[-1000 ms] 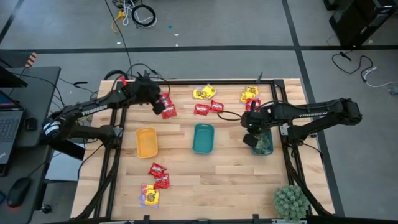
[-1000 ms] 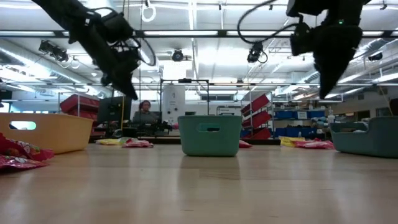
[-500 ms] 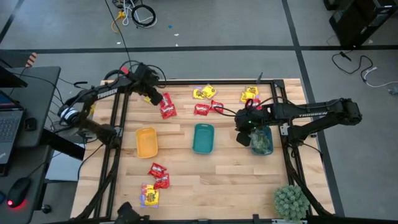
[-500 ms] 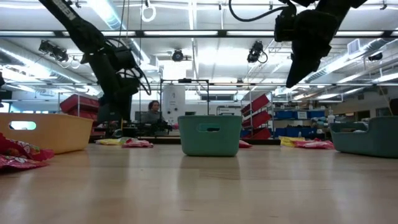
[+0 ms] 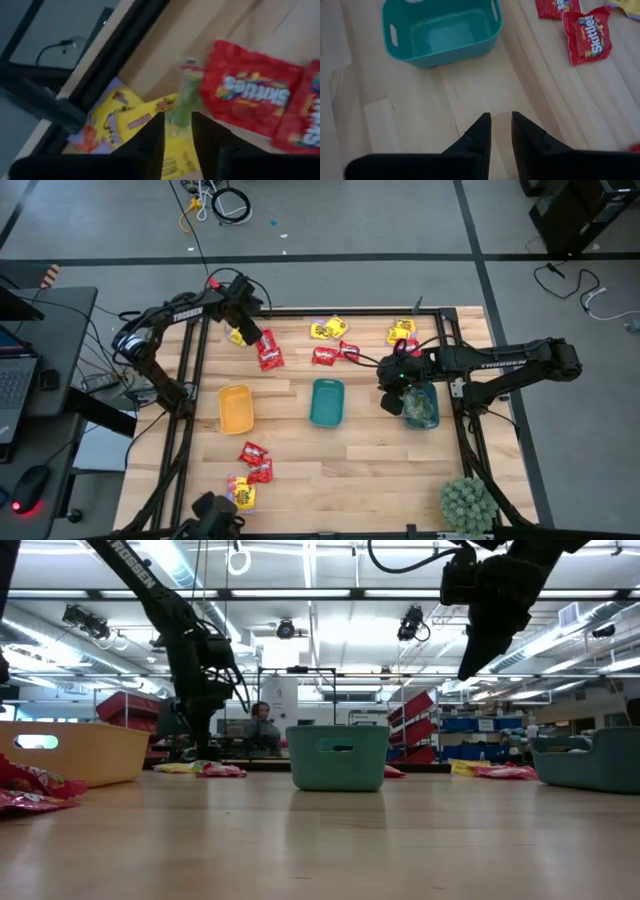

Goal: Sort candy
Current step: Put the green transparent candy into the blue bin

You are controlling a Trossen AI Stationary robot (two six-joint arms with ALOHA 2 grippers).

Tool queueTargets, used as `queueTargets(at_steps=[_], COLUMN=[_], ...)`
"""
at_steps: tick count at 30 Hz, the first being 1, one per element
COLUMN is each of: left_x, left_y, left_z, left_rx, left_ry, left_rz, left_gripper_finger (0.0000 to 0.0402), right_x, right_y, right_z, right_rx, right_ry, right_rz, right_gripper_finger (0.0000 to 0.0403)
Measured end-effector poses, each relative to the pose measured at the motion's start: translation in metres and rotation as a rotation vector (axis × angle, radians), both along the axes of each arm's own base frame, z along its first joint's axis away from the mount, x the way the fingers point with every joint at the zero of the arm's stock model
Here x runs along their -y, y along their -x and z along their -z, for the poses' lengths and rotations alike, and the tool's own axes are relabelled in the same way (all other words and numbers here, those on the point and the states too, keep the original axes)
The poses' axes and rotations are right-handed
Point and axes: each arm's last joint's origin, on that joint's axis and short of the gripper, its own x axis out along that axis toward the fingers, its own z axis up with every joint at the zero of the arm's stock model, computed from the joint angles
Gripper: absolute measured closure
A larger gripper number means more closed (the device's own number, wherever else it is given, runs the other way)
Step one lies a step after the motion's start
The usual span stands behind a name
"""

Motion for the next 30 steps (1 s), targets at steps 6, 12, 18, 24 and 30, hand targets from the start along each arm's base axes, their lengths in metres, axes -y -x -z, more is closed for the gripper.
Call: queueTargets(at_steps=[6,12,18,24,30], left_x=[0.003,0.001,-0.005,-0.006,-0.009], left_y=[0.002,0.002,0.0,0.0,-0.001], left_z=[0.003,0.014,0.039,0.043,0.032], left_rx=[-0.039,-0.047,-0.114,-0.148,-0.139], left_ry=[0.027,0.068,0.13,0.115,0.068], left_rz=[0.046,0.074,0.063,0.05,0.038], left_gripper_finger=[0.0266,0.0263,0.0263,0.028,0.037], right_x=[0.0,0.0,0.0,0.0,0.0], right_y=[0.0,-0.001,-0.001,-0.001,-0.001], right_z=[0.0,-0.001,-0.001,-0.001,-0.001], right_rx=[-0.001,0.009,0.01,0.01,0.01], right_ry=[0.008,0.009,0.008,0.008,0.008], right_rz=[-0.014,-0.017,-0.018,-0.018,-0.019], right_gripper_finger=[0.0341,0.0341,0.0341,0.0341,0.0341])
